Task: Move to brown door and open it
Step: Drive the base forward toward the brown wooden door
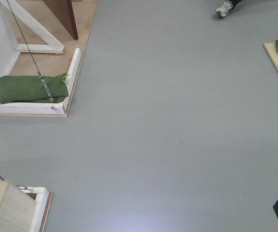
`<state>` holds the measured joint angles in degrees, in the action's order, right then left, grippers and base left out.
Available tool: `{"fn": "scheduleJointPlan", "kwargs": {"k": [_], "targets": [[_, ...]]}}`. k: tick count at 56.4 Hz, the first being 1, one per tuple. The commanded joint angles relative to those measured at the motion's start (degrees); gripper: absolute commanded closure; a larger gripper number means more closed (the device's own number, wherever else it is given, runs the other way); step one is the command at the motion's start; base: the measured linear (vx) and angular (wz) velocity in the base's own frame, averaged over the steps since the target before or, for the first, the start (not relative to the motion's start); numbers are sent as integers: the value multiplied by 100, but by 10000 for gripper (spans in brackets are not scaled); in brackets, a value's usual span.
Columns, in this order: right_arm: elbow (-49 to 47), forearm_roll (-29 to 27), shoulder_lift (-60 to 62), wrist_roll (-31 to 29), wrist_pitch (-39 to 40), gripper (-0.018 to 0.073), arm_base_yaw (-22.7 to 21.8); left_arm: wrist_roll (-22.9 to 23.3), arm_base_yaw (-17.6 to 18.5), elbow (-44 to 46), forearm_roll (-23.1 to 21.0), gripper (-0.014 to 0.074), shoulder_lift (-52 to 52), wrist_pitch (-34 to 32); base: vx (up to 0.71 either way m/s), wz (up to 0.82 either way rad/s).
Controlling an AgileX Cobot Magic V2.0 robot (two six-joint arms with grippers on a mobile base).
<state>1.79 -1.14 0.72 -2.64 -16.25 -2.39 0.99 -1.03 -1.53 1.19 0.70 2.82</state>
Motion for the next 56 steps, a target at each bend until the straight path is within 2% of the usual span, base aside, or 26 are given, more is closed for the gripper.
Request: {"fn": "scheduleJointPlan", "kwargs": {"k": [1, 11, 56], "targets": [[22, 35, 88, -31, 475, 559, 9, 13, 31, 147, -42, 603, 101, -445, 29, -4], [22, 35, 88, -31, 475, 559, 210, 13, -55, 147, -42, 603, 101, -445, 33, -6], [22, 35, 76, -31, 475, 559, 211, 13, -56, 147, -42, 603, 84, -445, 43, -4]]}}
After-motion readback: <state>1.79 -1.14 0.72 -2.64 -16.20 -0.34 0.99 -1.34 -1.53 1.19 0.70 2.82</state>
